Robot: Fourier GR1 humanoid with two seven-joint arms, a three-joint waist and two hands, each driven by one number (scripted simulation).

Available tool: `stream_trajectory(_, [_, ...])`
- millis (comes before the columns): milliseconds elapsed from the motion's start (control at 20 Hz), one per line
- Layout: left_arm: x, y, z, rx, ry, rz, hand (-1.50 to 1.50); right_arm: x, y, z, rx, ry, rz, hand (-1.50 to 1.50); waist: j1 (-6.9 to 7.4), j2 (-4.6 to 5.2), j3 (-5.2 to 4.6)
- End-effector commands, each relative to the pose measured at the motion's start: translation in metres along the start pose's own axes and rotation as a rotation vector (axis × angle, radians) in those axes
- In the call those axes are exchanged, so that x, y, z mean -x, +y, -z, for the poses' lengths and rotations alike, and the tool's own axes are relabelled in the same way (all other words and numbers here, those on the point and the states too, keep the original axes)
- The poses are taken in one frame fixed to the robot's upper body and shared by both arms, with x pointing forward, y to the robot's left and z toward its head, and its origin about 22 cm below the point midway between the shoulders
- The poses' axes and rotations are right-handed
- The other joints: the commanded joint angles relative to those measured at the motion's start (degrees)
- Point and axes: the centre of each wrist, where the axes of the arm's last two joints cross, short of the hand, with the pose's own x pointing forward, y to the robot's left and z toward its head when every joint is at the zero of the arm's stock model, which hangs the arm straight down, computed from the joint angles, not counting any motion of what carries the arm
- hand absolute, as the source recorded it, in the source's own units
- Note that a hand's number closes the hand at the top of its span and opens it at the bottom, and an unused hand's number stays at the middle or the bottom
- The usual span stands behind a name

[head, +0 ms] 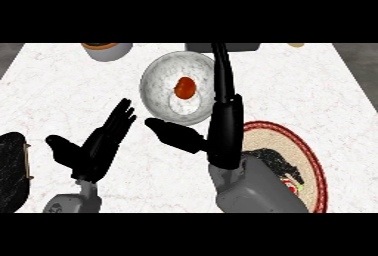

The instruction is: Pick the tomato from the placemat and place it in the bowl

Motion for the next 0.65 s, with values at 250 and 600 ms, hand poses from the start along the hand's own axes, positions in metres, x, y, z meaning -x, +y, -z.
stream_trajectory(250, [0.002,0.019,-0.007,-0.064,0.005,-0.002,0.0,-0.031,-0.035,-0.15,-0.102,0.0,0.071,1.5,-2.46,-0.42,-0.12])
stream_trajectory(600, [0.0,0.009,-0.009,-0.029,-0.014,0.016,0.0,-0.027,-0.046,-0.231,-0.263,0.105,0.013,1.5,-1.87,-0.08,0.05])
